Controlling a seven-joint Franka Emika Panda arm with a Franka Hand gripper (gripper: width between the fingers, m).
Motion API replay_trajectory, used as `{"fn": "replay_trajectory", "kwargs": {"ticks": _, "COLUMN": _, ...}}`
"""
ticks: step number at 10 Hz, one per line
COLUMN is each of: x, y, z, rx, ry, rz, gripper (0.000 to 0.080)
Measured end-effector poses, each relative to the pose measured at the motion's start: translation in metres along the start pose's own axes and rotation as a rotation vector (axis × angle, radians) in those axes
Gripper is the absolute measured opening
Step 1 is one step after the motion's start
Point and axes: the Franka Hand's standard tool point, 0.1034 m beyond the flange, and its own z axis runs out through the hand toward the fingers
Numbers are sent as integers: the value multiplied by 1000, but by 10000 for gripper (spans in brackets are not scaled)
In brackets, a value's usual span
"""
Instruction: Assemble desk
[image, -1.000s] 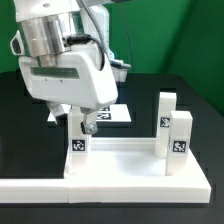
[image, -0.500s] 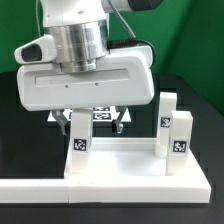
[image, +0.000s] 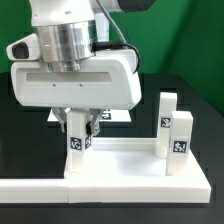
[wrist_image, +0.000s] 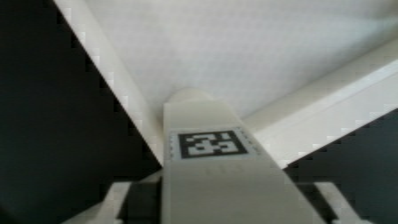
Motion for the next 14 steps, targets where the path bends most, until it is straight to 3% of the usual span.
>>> {"fn": "replay_trajectory", "kwargs": {"ticks": 5, "x": 3, "y": 6, "z": 0, "rx": 26, "ry": -25, "rz": 685, "gripper": 294}}
{"fn": "replay_trajectory", "kwargs": {"ticks": 7, "x": 2, "y": -1, "z": 1, "rx": 82, "ry": -92, "rz": 1064, "gripper": 294}}
{"fn": "replay_trajectory", "kwargs": {"ticks": 8, "x": 2, "y": -1, "z": 1, "rx": 84, "ry": -98, "rz": 1139, "gripper": 293}}
{"fn": "replay_trajectory", "kwargs": {"ticks": 11, "x": 2, "y": 0, "z": 1, "rx": 84, "ry": -91, "rz": 1055, "gripper": 294}}
{"fn": "replay_trajectory", "kwargs": {"ticks": 12, "x": 3, "y": 2, "z": 2, "rx": 88, "ry": -80, "rz": 895, "gripper": 521}}
{"fn": "replay_trajectory", "kwargs": {"ticks": 13, "x": 2, "y": 3, "z": 3, "rx": 91, "ry": -72, "rz": 664, "gripper": 521}}
{"fn": "replay_trajectory", "kwargs": {"ticks": 14, "x": -3, "y": 2, "z": 4, "rx": 84, "ry": -88, "rz": 484, "gripper": 623}}
